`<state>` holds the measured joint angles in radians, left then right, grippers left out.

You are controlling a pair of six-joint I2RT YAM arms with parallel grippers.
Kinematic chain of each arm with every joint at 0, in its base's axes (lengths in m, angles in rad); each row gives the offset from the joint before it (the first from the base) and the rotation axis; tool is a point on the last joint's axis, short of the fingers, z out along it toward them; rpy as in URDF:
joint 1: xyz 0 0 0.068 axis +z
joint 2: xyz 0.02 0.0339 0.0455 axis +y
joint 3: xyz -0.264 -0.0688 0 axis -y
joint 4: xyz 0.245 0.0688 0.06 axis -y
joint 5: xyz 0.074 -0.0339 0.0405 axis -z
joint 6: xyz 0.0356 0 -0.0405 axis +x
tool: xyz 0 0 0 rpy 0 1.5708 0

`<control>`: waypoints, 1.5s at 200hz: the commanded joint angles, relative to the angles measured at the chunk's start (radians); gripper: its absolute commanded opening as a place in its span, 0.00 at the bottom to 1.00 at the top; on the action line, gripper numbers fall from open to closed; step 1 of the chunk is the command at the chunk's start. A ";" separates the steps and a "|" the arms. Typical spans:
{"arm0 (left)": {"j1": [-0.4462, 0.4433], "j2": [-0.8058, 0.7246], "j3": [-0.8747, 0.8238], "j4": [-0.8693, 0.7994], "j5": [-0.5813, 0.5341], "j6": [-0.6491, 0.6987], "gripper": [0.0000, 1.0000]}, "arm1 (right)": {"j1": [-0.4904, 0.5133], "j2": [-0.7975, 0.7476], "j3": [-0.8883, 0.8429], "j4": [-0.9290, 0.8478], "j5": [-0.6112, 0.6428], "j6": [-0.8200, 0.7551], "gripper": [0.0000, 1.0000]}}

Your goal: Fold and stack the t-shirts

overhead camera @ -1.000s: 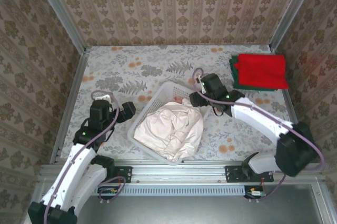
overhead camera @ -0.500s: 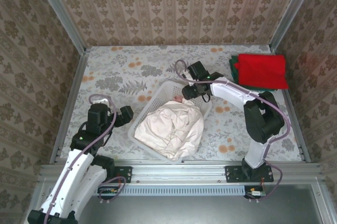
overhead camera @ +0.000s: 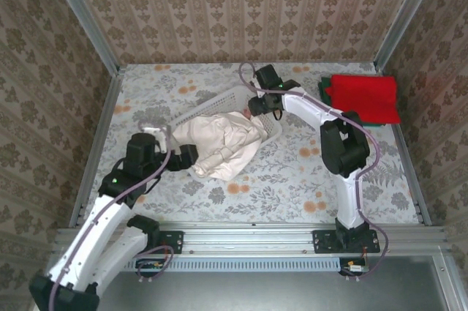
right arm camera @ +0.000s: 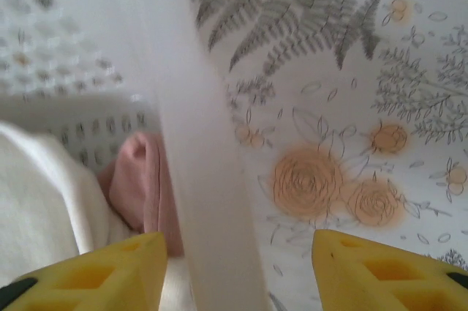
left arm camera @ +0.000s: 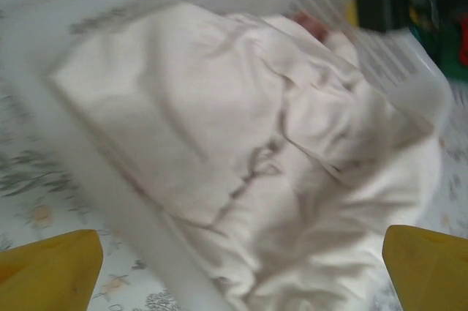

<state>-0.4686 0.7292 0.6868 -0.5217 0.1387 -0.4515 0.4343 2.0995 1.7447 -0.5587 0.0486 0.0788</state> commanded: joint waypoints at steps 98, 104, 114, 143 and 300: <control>-0.536 0.357 0.071 0.023 -0.426 0.447 0.71 | -0.092 -0.685 -0.731 0.272 -0.150 0.228 0.94; -0.537 0.361 0.067 0.052 -0.394 0.456 0.71 | -0.095 -0.699 -0.770 0.289 -0.151 0.239 0.94; -0.536 0.374 0.064 0.086 -0.343 0.472 0.71 | -0.101 -0.734 -0.827 0.311 -0.151 0.256 0.94; -0.530 0.463 0.099 0.093 -0.350 0.468 0.77 | -0.122 -0.780 -0.934 0.368 -0.160 0.280 0.94; 0.039 0.830 0.393 0.122 -0.407 0.433 0.00 | -0.185 -0.833 -1.067 0.425 -0.193 0.299 0.96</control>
<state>-0.4957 1.4628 0.9775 -0.4046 -0.2070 -0.0792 0.2676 1.2934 0.6975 -0.1577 -0.1329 0.3706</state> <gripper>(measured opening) 0.193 0.960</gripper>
